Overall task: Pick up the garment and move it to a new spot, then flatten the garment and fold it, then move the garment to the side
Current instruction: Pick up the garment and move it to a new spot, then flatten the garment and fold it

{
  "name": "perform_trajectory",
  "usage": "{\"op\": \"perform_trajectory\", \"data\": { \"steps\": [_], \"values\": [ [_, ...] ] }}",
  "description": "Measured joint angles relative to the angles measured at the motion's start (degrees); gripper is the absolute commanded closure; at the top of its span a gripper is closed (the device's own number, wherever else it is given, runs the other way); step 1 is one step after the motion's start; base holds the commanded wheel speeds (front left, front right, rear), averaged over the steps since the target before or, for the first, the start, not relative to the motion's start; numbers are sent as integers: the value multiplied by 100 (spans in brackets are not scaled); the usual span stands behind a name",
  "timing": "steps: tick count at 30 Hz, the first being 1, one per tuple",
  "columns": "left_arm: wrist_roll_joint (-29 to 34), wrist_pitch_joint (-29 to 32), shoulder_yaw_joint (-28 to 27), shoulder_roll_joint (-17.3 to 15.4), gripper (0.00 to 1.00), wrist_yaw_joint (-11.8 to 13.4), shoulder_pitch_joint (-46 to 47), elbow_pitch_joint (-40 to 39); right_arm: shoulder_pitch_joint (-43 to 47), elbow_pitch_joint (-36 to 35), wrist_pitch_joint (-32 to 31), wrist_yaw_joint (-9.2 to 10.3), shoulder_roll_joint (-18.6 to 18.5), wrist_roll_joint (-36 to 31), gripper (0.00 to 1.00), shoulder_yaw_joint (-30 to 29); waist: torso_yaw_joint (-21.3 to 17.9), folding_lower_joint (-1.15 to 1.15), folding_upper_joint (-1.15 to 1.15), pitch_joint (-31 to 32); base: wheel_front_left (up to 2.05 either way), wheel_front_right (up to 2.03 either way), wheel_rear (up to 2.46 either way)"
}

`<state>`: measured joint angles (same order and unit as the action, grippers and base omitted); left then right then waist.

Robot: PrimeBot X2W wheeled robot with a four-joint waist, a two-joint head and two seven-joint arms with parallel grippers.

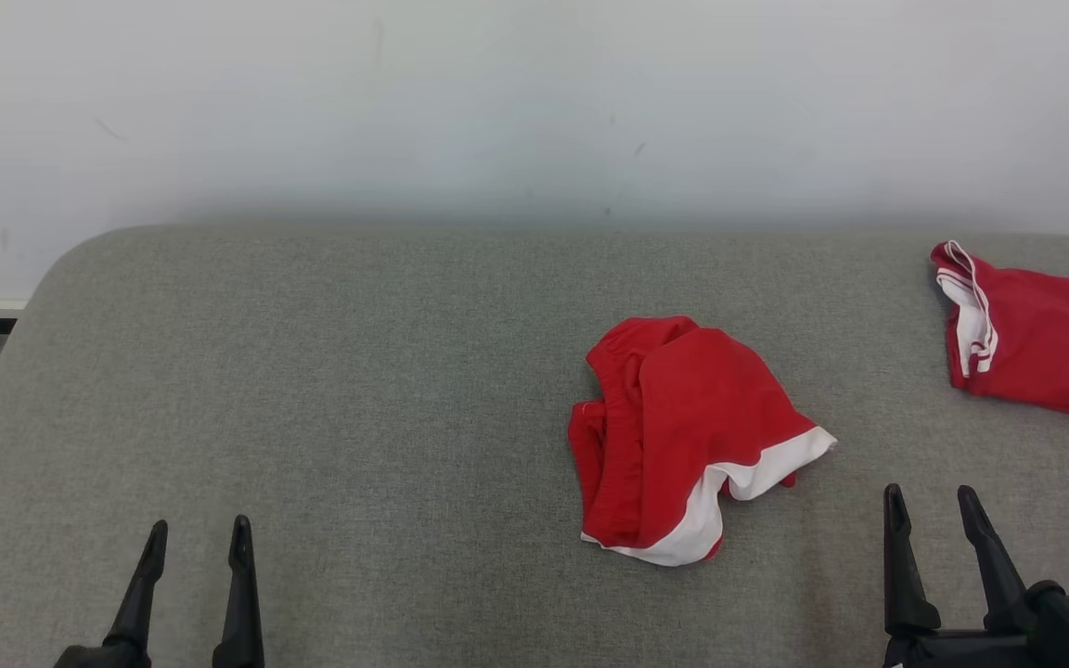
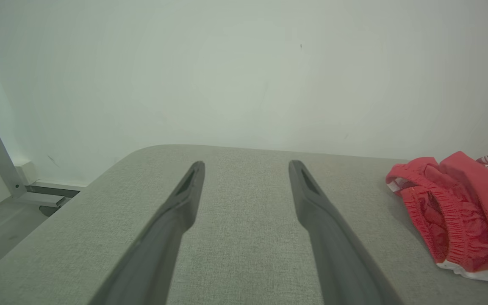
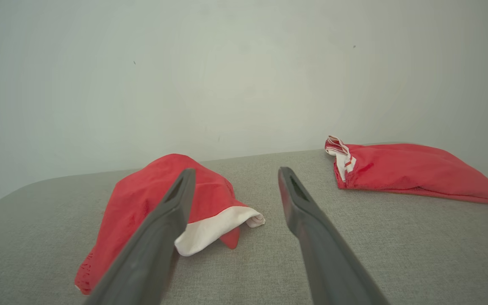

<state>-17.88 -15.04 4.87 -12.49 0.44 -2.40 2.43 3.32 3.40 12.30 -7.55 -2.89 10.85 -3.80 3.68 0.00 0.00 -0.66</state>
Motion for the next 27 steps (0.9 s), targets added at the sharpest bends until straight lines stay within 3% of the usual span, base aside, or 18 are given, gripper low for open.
{"op": "perform_trajectory", "data": {
  "steps": [27],
  "values": [
    [421,0,-385,390,0,-455,14,261,19,129,83,0,1,67,0,116,-66,0,0,-98,0,0,0]
  ]
}}
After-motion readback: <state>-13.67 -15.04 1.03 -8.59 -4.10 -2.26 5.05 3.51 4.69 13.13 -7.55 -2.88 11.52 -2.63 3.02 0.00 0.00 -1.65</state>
